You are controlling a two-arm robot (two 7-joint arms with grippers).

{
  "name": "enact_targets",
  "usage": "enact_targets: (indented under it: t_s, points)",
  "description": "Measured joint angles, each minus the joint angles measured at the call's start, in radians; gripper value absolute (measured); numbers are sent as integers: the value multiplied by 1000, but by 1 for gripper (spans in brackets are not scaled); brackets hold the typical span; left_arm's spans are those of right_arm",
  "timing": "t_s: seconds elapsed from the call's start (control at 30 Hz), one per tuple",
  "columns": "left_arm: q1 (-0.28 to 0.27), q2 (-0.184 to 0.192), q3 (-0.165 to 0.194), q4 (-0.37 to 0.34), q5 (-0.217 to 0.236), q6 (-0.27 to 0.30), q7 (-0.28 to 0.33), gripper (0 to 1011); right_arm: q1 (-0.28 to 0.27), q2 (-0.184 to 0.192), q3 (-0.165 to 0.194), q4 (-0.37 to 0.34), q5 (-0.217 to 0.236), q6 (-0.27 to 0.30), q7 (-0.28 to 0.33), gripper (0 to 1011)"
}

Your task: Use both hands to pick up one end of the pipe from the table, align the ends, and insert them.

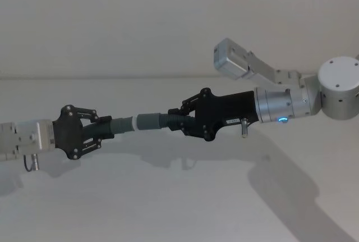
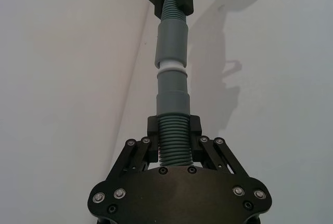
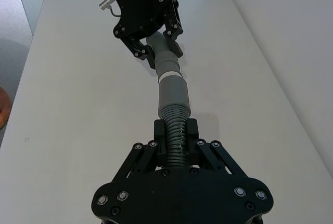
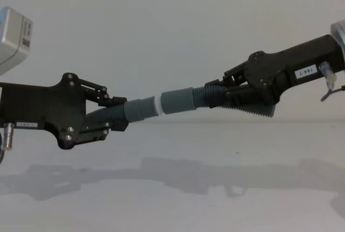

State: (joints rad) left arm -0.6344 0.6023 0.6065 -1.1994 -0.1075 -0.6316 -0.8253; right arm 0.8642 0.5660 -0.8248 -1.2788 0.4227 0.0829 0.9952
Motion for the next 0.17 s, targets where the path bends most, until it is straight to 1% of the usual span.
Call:
enact_targets:
  t_s: [0.17]
  points:
    - [0,0,0,0,0,0,0,304,0,0,0,0,0,0,0,213]
